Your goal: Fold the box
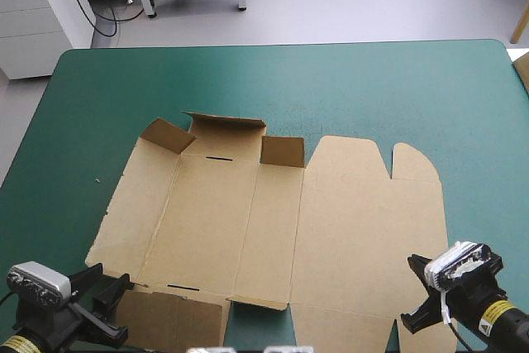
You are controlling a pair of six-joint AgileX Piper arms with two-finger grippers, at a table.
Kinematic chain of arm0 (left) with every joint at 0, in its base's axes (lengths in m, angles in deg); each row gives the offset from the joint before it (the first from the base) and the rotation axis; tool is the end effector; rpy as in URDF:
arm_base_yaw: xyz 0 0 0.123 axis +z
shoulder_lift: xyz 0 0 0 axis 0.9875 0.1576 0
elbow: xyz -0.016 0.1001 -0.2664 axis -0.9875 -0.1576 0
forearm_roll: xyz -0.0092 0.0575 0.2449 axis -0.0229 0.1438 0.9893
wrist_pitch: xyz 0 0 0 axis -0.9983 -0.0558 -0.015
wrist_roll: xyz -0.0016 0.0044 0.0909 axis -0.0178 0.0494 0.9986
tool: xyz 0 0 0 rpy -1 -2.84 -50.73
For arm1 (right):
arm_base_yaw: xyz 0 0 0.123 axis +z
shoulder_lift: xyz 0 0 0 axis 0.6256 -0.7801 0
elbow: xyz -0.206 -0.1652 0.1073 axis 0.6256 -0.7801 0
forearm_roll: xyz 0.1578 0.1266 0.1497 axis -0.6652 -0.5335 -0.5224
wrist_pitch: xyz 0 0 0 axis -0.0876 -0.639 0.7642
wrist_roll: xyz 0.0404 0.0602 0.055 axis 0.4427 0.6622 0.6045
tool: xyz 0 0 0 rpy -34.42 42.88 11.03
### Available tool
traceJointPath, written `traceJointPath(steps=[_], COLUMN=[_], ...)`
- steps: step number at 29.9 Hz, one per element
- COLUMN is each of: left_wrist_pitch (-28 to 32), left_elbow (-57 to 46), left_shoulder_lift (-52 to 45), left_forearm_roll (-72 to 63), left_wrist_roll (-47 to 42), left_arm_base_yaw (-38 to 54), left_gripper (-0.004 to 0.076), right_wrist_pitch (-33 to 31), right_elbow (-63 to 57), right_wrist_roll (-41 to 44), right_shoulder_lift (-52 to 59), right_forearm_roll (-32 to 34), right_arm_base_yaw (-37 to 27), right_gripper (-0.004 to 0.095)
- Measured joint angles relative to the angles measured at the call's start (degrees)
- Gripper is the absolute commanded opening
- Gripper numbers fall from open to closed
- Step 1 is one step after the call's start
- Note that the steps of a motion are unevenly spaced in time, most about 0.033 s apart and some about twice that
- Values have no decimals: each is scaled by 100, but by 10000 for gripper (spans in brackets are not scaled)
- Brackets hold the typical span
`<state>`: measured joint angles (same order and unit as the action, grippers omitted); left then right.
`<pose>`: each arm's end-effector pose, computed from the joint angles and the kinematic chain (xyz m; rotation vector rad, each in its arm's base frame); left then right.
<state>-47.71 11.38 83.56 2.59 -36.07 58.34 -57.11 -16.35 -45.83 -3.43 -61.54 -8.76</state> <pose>0.0171 -0.0117 0.2830 0.3960 2.0161 -0.3155 0.0554 0.0294 0.2729 -0.6195 2.0073 0.2361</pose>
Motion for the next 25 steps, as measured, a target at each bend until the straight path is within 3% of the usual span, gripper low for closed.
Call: traceJointPath(steps=[14, 19, 25], left_wrist_pitch=[116, 39, -490], left_elbow=[181, 616, 1316], left_shoulder_lift=[122, 815, 2145], left_forearm_roll=[-120, 277, 842], left_wrist_roll=[-35, -466, -930], left_arm_base_yaw=[0, 0, 0], left_gripper=[424, 424, 424], right_wrist_pitch=[44, 44, 44], right_elbow=[-6, -6, -6], right_wrist_roll=[8, 8, 13], right_shoulder_lift=[18, 18, 18], right_forearm_roll=[0, 0, 0], right_arm_base_yaw=[0, 0, 0], right_gripper=[-20, -20, -20])
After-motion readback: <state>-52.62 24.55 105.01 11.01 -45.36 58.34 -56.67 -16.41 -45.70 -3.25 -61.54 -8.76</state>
